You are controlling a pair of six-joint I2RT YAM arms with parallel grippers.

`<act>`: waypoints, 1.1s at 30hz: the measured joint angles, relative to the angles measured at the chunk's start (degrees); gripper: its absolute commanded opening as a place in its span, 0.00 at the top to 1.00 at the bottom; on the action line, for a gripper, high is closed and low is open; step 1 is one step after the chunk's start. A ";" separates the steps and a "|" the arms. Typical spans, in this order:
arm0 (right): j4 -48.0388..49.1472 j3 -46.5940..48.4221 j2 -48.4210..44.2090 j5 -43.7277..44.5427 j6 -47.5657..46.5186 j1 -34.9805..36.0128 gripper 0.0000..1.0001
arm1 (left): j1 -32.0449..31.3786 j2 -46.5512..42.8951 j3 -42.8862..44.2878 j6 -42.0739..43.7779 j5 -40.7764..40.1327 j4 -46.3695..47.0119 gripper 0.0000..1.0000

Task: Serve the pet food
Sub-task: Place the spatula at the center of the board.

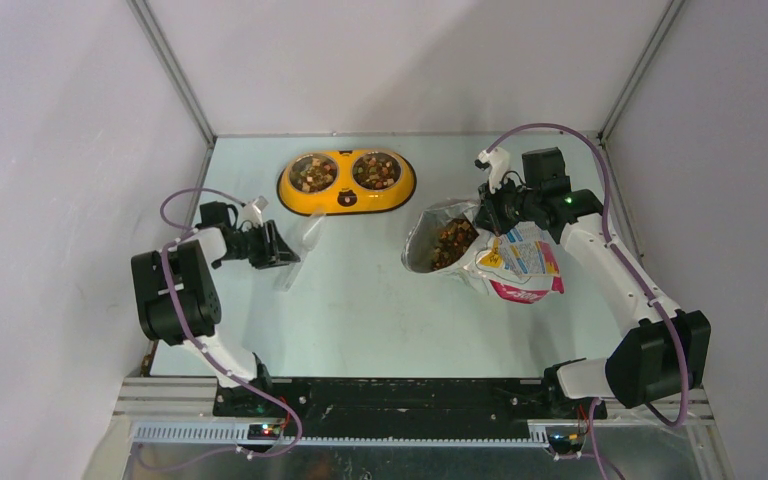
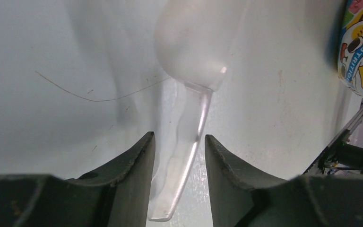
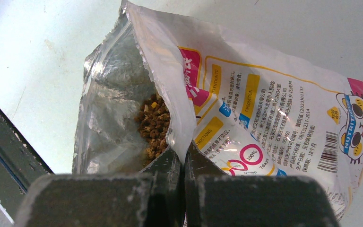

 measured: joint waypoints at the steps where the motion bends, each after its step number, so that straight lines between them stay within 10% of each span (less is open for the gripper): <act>1: 0.00 0.00 0.00 0.00 0.00 0.00 1.00 | 0.02 0.00 0.00 -0.07 -0.48 0.11 0.52; 10: -0.02 0.00 0.00 -0.13 0.00 0.00 1.00 | 0.15 -0.98 0.00 -0.57 -2.45 0.17 0.40; 21: -0.07 0.00 -0.13 -0.24 0.00 0.00 1.00 | 0.22 -13.14 1.88 -0.33 -1.75 -2.34 0.02; 33: -0.76 0.00 -0.52 -0.76 -0.07 0.04 1.00 | -3.06 -23.34 8.31 8.09 1.33 -5.77 0.00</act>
